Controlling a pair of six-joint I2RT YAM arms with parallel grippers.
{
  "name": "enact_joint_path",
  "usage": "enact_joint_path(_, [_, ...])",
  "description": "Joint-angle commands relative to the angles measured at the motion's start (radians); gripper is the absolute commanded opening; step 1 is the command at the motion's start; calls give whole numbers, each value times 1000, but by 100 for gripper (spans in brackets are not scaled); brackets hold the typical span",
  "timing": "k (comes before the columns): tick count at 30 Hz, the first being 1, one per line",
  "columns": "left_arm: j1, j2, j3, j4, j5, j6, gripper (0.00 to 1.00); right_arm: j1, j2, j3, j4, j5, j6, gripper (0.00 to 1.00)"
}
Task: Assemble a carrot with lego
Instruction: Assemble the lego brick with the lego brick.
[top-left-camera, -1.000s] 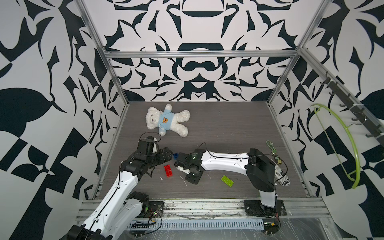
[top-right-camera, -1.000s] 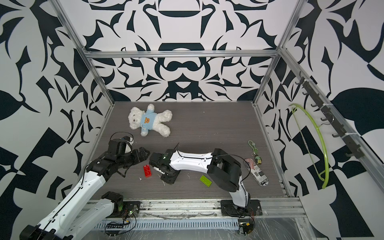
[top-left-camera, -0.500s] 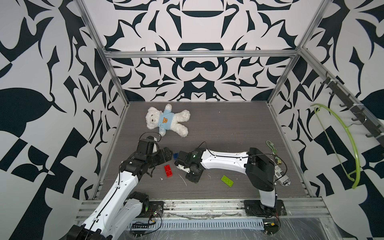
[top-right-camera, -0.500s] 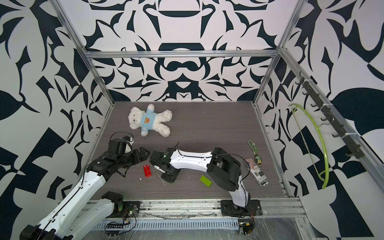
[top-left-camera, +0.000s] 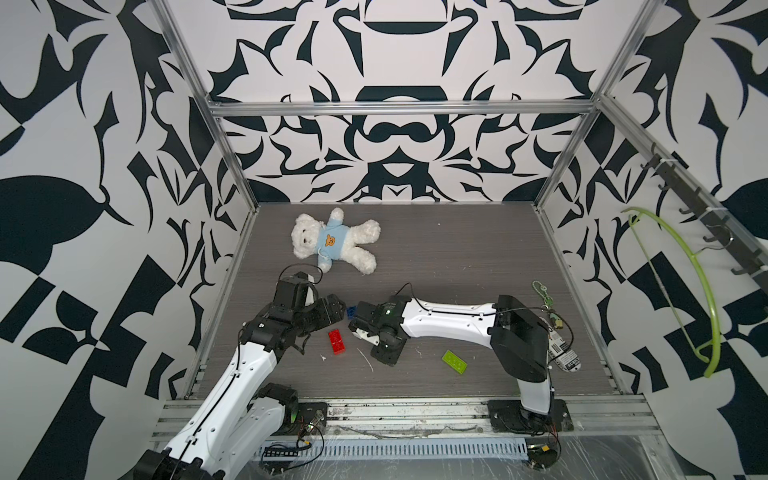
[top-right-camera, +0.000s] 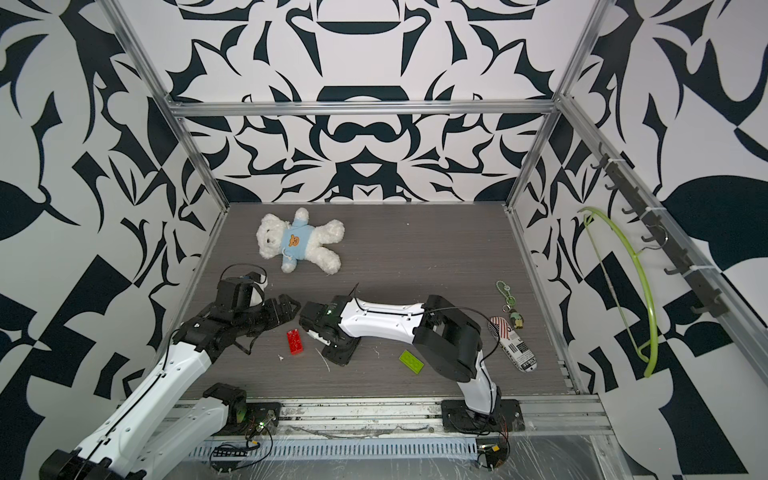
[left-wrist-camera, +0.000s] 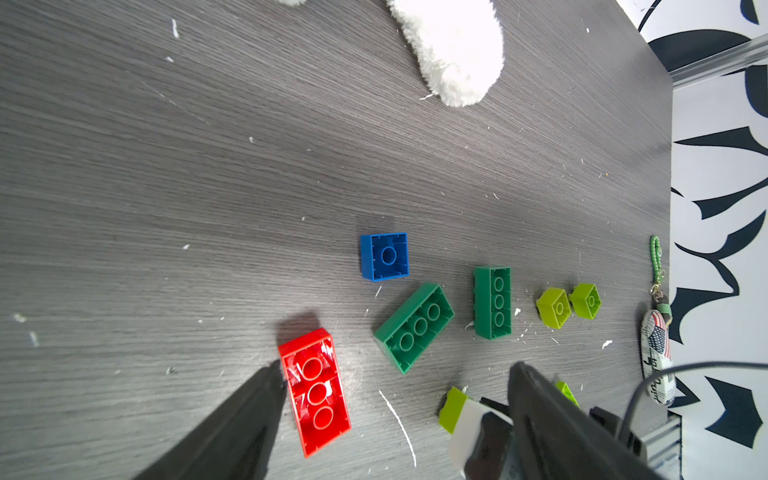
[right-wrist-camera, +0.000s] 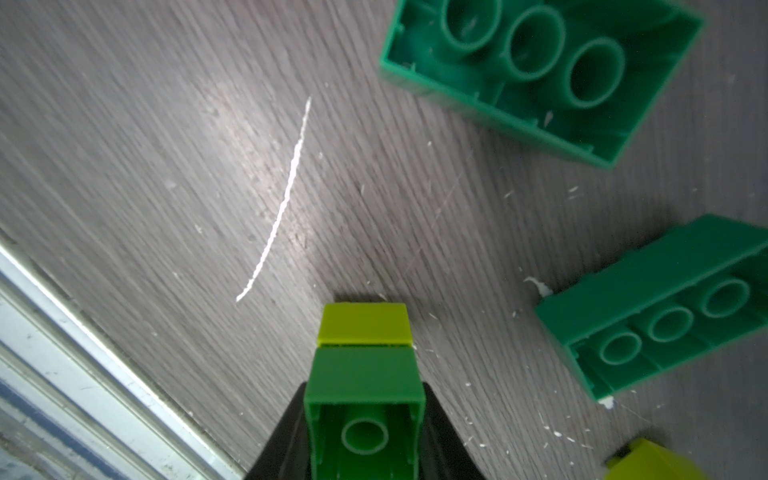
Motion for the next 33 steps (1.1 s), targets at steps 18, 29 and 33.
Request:
enact_joint_path(18, [4,13,-11,15,20,8,92,15,-15,17,-24,23,107,26])
enact_joint_path(29, [4,19,-12,18,22,8,92,17,-27,17,-5,29,135,29])
enact_joint_path(33, [4,19,-12,18,24,8,91,17,-34,11,19,24,149,30])
